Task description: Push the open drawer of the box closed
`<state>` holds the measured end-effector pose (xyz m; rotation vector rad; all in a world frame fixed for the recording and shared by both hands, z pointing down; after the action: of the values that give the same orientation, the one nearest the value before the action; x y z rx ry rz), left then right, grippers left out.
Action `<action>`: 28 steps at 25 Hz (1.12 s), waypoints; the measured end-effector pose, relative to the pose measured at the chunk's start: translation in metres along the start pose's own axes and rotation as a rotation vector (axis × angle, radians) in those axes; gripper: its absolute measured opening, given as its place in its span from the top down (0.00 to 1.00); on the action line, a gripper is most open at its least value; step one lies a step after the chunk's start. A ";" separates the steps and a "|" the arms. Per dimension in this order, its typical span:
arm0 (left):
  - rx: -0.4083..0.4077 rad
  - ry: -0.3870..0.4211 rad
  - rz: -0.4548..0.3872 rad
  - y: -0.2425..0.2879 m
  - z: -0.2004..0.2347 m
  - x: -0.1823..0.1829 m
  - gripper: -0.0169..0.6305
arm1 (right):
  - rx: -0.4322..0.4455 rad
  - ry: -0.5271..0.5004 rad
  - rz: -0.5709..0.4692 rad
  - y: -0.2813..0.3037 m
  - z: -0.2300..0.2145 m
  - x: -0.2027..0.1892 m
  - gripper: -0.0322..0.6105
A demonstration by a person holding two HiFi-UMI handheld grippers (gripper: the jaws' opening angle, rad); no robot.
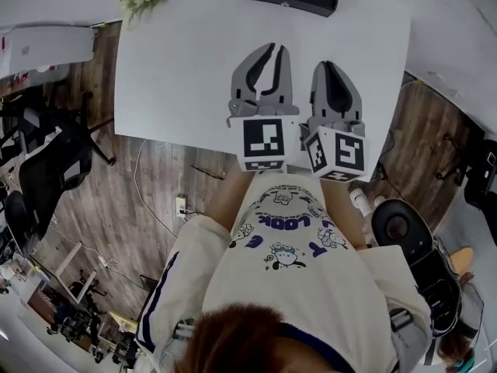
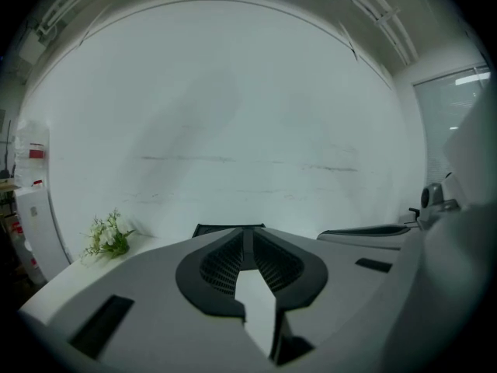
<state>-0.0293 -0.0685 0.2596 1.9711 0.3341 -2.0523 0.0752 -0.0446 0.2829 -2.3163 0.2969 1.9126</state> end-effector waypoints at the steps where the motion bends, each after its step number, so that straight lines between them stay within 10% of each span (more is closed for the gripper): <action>1: 0.003 0.001 -0.009 -0.006 0.001 0.004 0.90 | 0.002 -0.005 -0.008 -0.004 0.005 0.003 0.88; 28: 0.011 0.019 -0.131 -0.043 0.001 0.066 0.91 | 0.054 -0.093 -0.143 -0.022 0.039 0.063 0.89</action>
<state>-0.0475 -0.0313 0.1927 2.0265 0.4688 -2.1189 0.0544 -0.0194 0.2126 -2.1443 0.1669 1.9117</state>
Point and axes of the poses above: the fingertips, and each gripper's own axes: y forward along the fingers, z to its left, x out of its top, the point moved 3 cm from there along -y, backward along the fingers, and after that the axes turned 14 degrees about -z, right-handed, at the moved point
